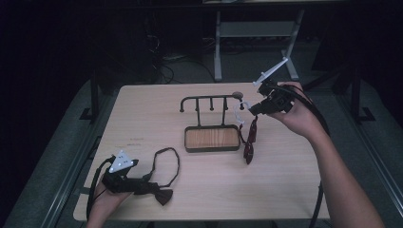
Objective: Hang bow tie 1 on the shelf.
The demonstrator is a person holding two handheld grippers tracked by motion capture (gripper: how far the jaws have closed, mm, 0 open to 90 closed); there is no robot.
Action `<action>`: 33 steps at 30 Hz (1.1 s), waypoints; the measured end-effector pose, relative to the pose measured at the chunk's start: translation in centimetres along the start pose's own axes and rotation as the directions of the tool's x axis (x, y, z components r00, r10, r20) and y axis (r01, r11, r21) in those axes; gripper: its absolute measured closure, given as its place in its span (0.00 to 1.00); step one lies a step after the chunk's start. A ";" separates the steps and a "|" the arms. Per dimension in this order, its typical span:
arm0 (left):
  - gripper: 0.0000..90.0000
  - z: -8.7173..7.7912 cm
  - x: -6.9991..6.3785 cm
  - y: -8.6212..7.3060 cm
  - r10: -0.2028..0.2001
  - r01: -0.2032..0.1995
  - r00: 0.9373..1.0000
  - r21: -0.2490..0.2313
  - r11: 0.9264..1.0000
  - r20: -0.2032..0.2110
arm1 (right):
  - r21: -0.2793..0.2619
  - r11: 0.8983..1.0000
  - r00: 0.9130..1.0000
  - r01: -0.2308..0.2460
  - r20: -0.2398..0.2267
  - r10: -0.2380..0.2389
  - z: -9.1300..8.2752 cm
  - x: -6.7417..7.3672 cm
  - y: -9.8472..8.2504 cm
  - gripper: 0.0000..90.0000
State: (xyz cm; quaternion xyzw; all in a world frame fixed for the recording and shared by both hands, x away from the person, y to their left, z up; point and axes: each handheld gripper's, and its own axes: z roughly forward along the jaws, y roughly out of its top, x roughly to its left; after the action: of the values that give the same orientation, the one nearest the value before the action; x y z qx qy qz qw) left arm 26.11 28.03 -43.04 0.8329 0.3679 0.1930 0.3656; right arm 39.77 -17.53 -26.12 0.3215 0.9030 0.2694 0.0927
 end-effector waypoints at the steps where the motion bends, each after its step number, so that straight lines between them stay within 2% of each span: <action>1: 0.30 0.0 0.0 0.0 0.000 0.000 1.000 0.003 1.000 0.001 | 0.000 1.000 1.000 0.002 0.000 -0.002 0.1 -0.1 0.1 0.97; 7: 0.30 0.0 0.0 0.0 -0.010 0.010 1.000 -0.009 1.000 0.001 | 0.003 1.000 1.000 -0.016 -0.002 0.016 0.4 -1.0 0.5 0.97; 22: 0.30 0.0 0.2 -0.1 -0.012 0.012 1.000 0.003 1.000 0.004 | 0.009 0.997 0.997 -0.071 0.002 0.071 1.5 -3.0 1.4 0.97; 33: 0.30 0.0 0.3 -0.1 -0.012 0.012 1.000 0.004 1.000 0.006 | 0.004 0.995 0.995 -0.097 -0.015 0.097 2.6 -3.8 1.1 0.96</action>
State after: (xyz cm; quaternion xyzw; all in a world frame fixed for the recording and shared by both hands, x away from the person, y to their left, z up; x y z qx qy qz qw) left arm 26.23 28.27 -43.07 0.8320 0.3721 0.1878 0.3662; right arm 44.17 -18.08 -27.76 0.3633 0.8874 0.2745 0.0721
